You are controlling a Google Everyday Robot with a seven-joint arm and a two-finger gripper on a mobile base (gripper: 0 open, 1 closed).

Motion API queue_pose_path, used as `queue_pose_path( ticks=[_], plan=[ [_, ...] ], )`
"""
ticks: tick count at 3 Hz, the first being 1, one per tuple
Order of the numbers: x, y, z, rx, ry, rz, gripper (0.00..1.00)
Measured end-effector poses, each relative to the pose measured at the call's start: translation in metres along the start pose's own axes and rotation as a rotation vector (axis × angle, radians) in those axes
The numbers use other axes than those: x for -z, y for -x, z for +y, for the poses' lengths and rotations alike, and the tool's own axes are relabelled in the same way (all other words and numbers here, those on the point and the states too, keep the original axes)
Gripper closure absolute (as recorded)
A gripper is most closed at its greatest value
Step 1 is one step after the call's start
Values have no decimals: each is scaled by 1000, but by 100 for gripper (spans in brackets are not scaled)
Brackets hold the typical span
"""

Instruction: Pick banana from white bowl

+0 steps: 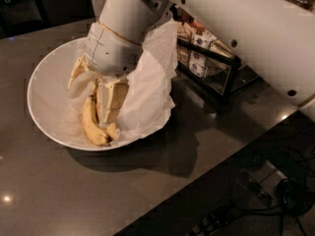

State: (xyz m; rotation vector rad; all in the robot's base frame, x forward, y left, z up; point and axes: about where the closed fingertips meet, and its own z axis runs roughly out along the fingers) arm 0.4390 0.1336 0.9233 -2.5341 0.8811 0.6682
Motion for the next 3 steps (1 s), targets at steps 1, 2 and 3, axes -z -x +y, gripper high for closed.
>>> queue_pose_path(
  ticks=[1,2,3],
  plan=[
    [0,-18,-4,-32,-14,-7,34],
    [0,-40,-6,-73,-30,-14,34],
    [-6,-51,-10,-79,-5,-6,33]
  ],
)
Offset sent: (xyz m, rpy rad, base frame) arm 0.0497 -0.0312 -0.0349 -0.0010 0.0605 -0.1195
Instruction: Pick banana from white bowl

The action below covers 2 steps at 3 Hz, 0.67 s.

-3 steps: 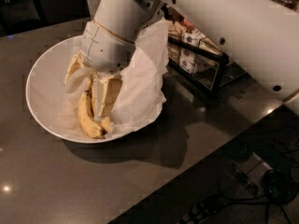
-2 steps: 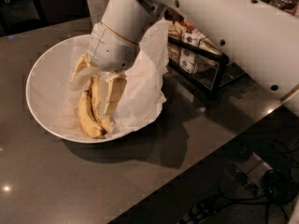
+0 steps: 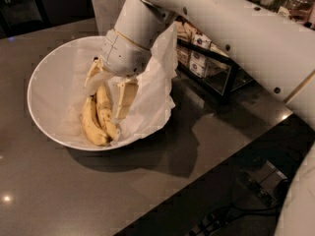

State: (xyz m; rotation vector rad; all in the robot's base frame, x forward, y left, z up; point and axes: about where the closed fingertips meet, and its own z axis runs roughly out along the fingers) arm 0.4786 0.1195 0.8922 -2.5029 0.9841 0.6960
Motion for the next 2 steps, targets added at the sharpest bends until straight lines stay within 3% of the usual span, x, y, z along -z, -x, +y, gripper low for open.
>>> queue_pose_path(
  ticks=[1,2],
  plan=[
    [-4,1,-9,21,34,28,32],
    [6,3,-23,40,17,59,32]
  ],
)
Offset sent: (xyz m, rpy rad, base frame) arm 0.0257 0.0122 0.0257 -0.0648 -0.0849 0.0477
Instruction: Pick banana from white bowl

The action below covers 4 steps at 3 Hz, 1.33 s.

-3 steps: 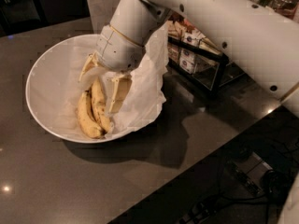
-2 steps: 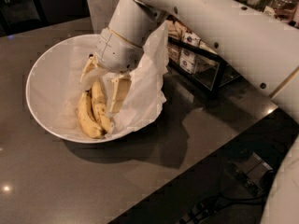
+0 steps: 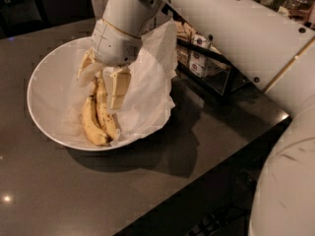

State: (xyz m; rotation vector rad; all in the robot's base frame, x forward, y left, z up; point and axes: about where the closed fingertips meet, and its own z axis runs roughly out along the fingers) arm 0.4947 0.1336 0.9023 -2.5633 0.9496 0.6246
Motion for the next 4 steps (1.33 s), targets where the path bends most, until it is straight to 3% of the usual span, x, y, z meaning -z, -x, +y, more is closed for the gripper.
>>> queue_pose_path(
  ticks=[1,2,3,4],
  plan=[
    [11,2,-11,22,-13,24,31],
    [9,3,-15,23,-28,22,17],
    [9,3,-15,23,-28,22,27],
    [17,-5,-28,26,-60,34,33]
  ],
)
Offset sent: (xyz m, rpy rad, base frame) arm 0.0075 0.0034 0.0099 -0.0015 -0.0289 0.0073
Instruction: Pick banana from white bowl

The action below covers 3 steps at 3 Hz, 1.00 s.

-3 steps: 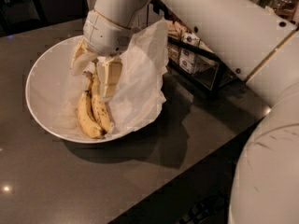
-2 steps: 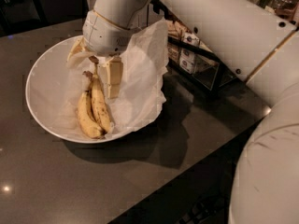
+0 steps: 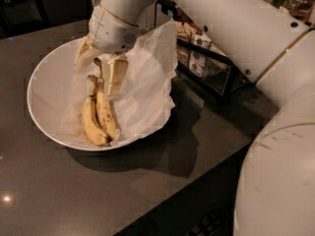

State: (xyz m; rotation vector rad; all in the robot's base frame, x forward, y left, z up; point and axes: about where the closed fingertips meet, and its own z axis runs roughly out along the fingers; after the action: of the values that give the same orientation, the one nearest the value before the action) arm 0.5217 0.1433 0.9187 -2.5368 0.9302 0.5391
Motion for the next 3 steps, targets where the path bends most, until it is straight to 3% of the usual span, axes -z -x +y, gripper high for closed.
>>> queue_pose_path(
  ticks=[2,3],
  plan=[
    [5,-27,-38,20,-22,-8,32],
    [-14,-30,-49,30,-6,-52,33]
  ],
)
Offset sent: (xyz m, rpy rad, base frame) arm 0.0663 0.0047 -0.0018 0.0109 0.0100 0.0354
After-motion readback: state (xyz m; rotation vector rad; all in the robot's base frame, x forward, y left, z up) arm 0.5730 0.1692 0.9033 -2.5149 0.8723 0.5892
